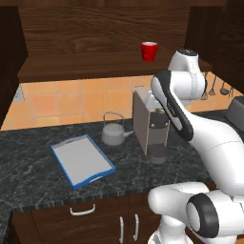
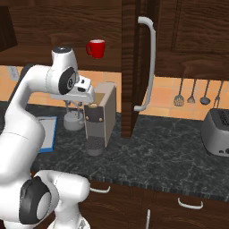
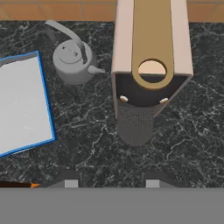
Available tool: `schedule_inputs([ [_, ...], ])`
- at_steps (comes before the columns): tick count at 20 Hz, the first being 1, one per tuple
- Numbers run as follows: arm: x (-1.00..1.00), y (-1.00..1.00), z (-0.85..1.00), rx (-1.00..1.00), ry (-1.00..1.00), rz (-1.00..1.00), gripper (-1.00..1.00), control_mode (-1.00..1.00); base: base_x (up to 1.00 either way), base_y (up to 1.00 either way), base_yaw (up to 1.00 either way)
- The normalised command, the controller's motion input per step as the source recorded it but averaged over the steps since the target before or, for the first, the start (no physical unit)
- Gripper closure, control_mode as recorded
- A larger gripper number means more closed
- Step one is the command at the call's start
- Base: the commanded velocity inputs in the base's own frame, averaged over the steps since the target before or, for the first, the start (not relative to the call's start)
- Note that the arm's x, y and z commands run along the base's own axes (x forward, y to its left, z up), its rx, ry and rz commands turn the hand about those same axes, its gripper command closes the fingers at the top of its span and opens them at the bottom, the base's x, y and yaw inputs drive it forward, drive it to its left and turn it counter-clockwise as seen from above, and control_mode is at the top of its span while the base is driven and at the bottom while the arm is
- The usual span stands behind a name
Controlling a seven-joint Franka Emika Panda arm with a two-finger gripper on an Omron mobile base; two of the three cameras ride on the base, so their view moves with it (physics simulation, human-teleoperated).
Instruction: Pick the kettle from the counter and place it on the tray. Then pick the mug from the cabinet and place it on the tray. Then close the cabinet doors.
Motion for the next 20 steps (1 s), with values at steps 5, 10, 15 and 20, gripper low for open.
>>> schedule_inputs([
  [5, -0.21, 0.15, 0.00, -0.03, -0.02, 0.01, -1.00, -1.00, 0.00, 0.00, 0.00],
  [10, -0.65, 0.53, -0.06, -0.07, -0.02, 0.07, -1.00, -1.00, 0.00, 0.00, 0.00],
  [15, -0.35, 0.71, -0.13, -0.11, -0.04, 0.04, -1.00, -1.00, 0.00, 0.00, 0.00],
  [20, 0.12, 0.57, -0.13, -0.04, -0.21, 0.07, -1.00, -1.00, 0.00, 0.00, 0.00],
])
